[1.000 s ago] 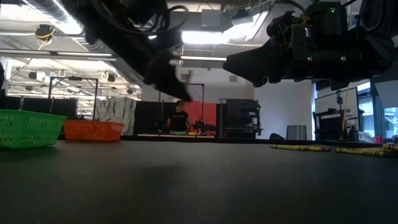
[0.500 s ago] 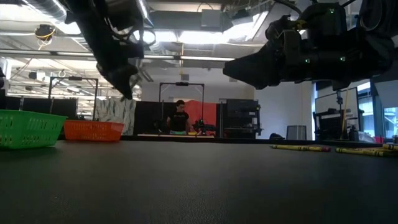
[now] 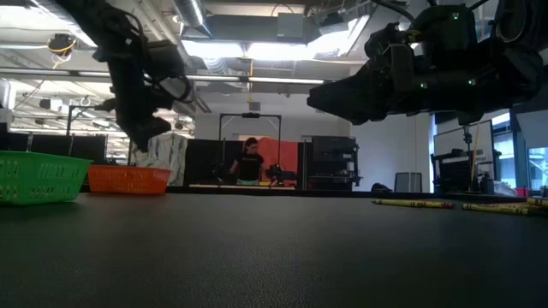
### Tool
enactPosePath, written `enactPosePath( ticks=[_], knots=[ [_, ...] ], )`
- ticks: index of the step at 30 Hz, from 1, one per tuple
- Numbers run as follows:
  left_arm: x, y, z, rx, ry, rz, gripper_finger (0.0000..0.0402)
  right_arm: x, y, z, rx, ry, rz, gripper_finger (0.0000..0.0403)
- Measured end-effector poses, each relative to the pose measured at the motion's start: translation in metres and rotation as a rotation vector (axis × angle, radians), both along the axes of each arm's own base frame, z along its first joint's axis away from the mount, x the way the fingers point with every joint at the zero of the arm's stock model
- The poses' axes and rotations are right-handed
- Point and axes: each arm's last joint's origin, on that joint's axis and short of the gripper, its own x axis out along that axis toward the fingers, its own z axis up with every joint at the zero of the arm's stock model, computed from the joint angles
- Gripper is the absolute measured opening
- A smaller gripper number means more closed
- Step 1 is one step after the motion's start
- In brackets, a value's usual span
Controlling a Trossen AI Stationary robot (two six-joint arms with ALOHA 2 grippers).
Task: Sort crayons
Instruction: Put the green crayon into the orange bin
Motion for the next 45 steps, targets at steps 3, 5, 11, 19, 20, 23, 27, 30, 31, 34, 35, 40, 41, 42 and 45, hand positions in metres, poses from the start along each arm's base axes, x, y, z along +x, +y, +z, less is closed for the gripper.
enactPosePath(
  ticks=[3,5,11,19,20,23,27,30,31,34,35,40,41,42,45],
  knots=[
    [-0.007,0.005,-0.002,-0.005,0.01,0.03,0.0013,0.0,0.0,0.0,0.0,0.0,0.0,0.0173],
    [-0.01,0.007,-0.003,-0.008,0.022,0.033,0.0017,0.0,0.0,0.0,0.0,0.0,0.0,0.0172],
    [-0.012,0.01,-0.002,-0.006,0.02,0.051,0.0059,0.0,0.0,-0.001,-0.001,0.006,0.0,0.0172],
    [0.0,0.001,-0.003,-0.05,-0.049,-0.047,0.0098,0.0,0.0,-0.001,-0.003,0.006,0.0,0.0172],
    [0.005,-0.002,-0.003,-0.063,-0.082,-0.086,0.0099,0.0,0.0,-0.001,-0.004,0.006,0.0,0.0172],
    [0.024,-0.012,0.0,-0.076,-0.189,-0.227,0.0099,0.0,0.0,-0.001,-0.004,0.006,0.0,0.0172],
    [0.054,-0.034,0.009,-0.062,-0.339,-0.464,0.0099,0.0,0.0,-0.001,-0.004,0.006,0.0,0.0172],
    [0.074,-0.055,0.013,-0.015,-0.456,-0.635,0.0099,0.0,0.0,-0.001,-0.004,0.006,0.0,0.0172],
    [0.079,-0.062,0.014,0.004,-0.492,-0.69,0.0099,0.0,0.0,-0.001,-0.004,0.006,0.0,0.0172],
    [0.09,-0.081,0.014,0.055,-0.587,-0.825,0.0099,0.0,0.0,-0.001,-0.004,0.006,0.0,0.0172],
    [0.092,-0.086,0.014,0.068,-0.627,-0.859,0.0099,0.0,0.0,-0.001,-0.004,0.006,-0.001,0.0172],
    [0.094,-0.113,0.003,0.071,-0.76,-1.004,0.0099,0.0,0.0,-0.001,-0.004,0.006,-0.004,0.0172],
    [0.093,-0.117,0.002,0.076,-0.779,-1.022,0.0099,0.0,0.0,-0.001,-0.005,0.007,-0.013,0.0172],
    [0.093,-0.121,-0.001,0.078,-0.797,-1.036,0.0099,0.0,-0.001,-0.001,-0.005,0.008,-0.03,0.0172],
    [0.094,-0.132,-0.01,0.068,-0.83,-1.067,0.0099,0.0,-0.002,-0.002,-0.001,0.02,-0.076,0.0172]
  ],
)
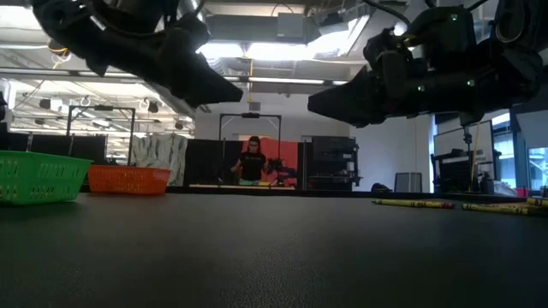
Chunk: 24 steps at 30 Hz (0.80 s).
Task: Sort crayons
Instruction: Put the green crayon into the orange bin
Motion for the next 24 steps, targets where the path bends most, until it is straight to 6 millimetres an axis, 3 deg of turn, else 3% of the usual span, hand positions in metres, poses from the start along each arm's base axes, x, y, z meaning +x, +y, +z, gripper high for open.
enactPosePath(
  ticks=[5,9,16,24],
  knots=[
    [0.006,-0.016,-0.017,-0.006,0.014,-0.062,0.0099,0.005,0.0,0.0,0.03,0.03,-0.005,0.0172],
    [0.014,-0.024,-0.03,-0.023,0.023,-0.09,0.0099,0.015,-0.001,-0.002,0.024,0.149,-0.052,0.0172],
    [0.025,-0.034,-0.043,-0.048,-0.029,-0.111,0.0099,0.032,-0.015,0.012,0.078,0.567,-0.15,0.0172],
    [0.025,-0.034,-0.048,-0.028,0.005,-0.046,0.0099,0.026,-0.041,0.031,0.137,0.945,-0.341,0.0172]
  ],
)
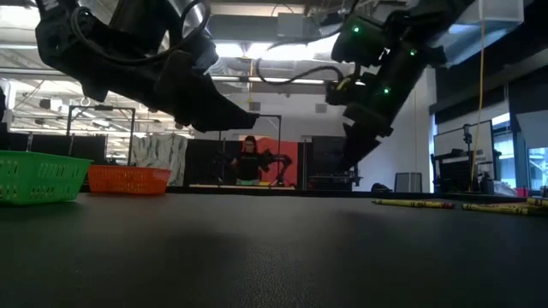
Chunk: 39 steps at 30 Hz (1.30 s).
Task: Sort crayons
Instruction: Put the green crayon into the orange bin
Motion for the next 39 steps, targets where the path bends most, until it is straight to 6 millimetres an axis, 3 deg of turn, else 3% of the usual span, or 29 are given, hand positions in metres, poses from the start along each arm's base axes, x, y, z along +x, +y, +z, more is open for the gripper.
enactPosePath(
  ticks=[8,13,20,39],
  knots=[
    [0.0,-0.001,-0.001,-0.001,0.01,-0.003,0.0099,-0.011,-0.004,0.004,0.104,0.161,-0.065,0.0172],
    [0.0,-0.005,-0.001,0.002,0.013,-0.019,0.0099,-0.027,-0.031,-0.003,0.299,0.213,-0.18,0.0172],
    [0.0,-0.007,-0.001,0.003,0.012,-0.027,0.0099,-0.037,-0.064,-0.003,0.46,0.157,-0.363,0.0172],
    [0.0,-0.007,-0.001,0.0,0.01,-0.026,0.0099,-0.033,-0.067,-0.029,0.446,0.256,-0.4,0.0172]
  ],
)
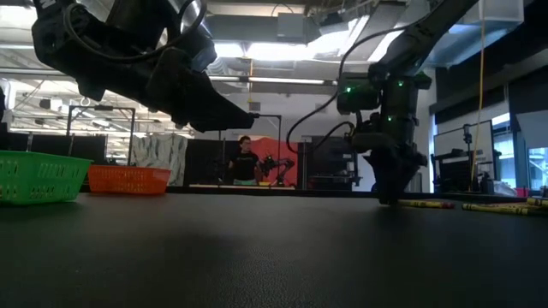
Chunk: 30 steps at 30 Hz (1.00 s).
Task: Sort crayons
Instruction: Put the green crayon into the orange bin
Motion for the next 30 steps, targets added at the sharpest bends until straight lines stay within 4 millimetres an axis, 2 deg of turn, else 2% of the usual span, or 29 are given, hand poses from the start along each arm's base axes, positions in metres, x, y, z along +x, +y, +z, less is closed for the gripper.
enactPosePath(
  ticks=[8,14,19,30],
  knots=[
    [0.0,0.0,0.0,0.0,0.0,0.0,0.0099,0.001,0.0,-0.002,0.003,0.009,0.008,0.0172],
    [0.0,0.0,0.0,0.0,0.0,0.0,0.0099,0.001,-0.001,0.009,0.002,0.066,0.027,0.0172],
    [0.0,0.0,0.0,0.0,0.001,-0.002,0.0099,-0.003,-0.003,0.014,-0.068,0.159,0.02,0.0172],
    [0.0,0.0,0.0,-0.002,0.002,-0.003,0.0099,-0.014,-0.007,0.005,-0.091,0.22,-0.006,0.0172]
  ],
)
